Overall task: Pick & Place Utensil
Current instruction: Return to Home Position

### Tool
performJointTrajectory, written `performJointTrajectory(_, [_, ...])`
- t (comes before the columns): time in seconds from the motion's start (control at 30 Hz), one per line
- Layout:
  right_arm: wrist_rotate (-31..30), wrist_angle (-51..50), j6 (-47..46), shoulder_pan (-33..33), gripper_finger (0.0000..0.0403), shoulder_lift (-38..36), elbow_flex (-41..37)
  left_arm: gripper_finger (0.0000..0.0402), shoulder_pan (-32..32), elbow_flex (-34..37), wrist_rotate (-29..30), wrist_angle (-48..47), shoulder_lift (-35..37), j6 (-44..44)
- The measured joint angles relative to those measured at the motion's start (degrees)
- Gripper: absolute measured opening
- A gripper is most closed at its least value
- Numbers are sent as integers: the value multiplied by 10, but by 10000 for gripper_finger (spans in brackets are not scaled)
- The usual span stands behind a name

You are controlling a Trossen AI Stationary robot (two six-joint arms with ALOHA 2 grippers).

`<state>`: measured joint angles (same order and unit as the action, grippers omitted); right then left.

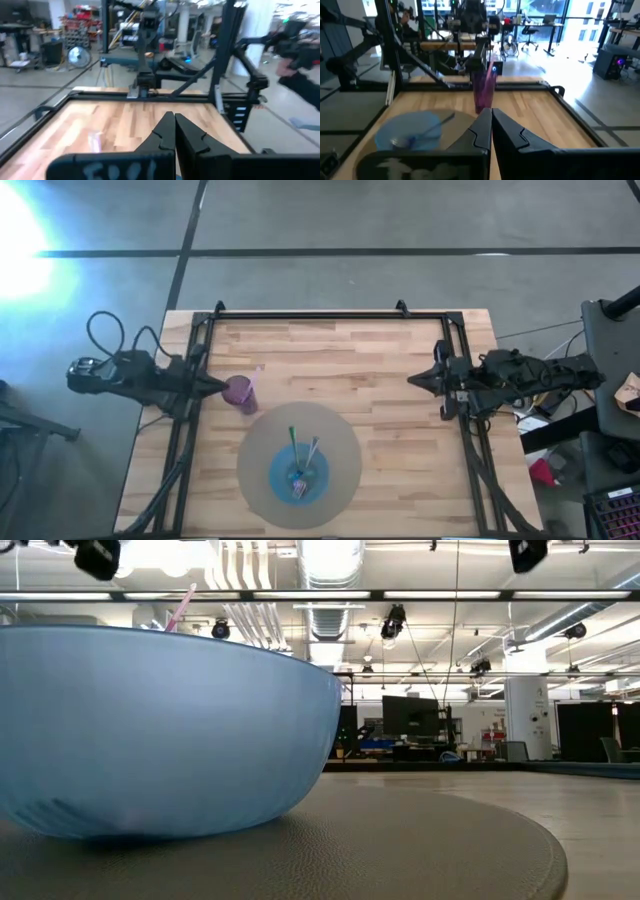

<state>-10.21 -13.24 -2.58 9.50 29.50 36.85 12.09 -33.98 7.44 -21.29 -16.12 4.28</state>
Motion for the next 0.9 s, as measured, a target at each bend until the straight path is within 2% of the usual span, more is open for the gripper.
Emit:
performJointTrajectory(0.23, [14, 61, 3, 0, 8, -87, -109, 0, 0, 84, -44, 9, 94, 3])
performJointTrajectory(0.4, [19, 79, 16, 0, 8, -152, -160, 0, 0, 126, -70, 31, 157, -5])
performJointTrajectory(0.57, [24, 80, 31, 0, 8, -221, -204, 0, 1, 151, -116, 39, 153, -18])
performJointTrajectory(0.73, [34, 80, 33, 0, 8, -292, -246, 0, 1, 179, -128, 57, 153, -28])
performJointTrajectory(0.9, [51, 83, 28, 0, 8, -287, -270, 0, 1, 212, -130, 92, 159, -27])
